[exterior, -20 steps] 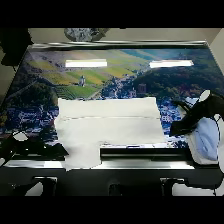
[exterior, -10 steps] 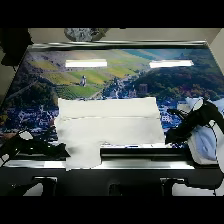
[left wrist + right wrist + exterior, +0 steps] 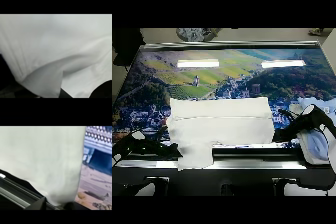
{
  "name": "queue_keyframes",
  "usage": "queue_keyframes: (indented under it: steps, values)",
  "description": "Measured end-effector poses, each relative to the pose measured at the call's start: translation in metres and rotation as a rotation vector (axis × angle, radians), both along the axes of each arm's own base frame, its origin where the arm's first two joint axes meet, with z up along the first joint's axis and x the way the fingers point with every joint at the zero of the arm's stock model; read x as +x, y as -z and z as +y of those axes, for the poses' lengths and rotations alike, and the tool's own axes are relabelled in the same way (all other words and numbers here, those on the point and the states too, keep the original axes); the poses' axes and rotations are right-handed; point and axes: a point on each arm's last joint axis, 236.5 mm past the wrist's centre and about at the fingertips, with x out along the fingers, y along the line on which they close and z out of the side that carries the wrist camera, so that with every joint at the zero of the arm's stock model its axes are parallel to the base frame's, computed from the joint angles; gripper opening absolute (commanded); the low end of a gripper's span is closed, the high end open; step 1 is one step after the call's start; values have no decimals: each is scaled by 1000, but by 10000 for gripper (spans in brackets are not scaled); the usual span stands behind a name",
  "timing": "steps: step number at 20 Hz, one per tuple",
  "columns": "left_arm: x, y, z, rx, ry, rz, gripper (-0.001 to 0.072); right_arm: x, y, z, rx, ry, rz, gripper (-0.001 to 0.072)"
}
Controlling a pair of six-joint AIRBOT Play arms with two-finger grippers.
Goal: Fold the shirts.
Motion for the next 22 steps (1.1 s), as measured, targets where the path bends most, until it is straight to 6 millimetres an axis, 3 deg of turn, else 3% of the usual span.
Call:
queue_keyframes:
  steps: [1,7,10,12,17,22]
  values:
    - [0,0,0,0,2,-1,31,3,4,2,1,17,-13,48]
    - [3,-1,3,7,29,-23,27,3,6,4,2,27,-32,40]
    - [36,-10,18,73,38,-146,27,17,0,-3,-33,13,-114,40]
    - [53,-35,16,54,54,-197,25,27,-15,-6,-36,5,-160,40]
    - [108,-89,24,74,73,-358,25,75,-60,-4,-13,-10,-299,41]
    - [175,-106,41,114,41,-443,25,151,-74,8,-46,-76,-409,42]
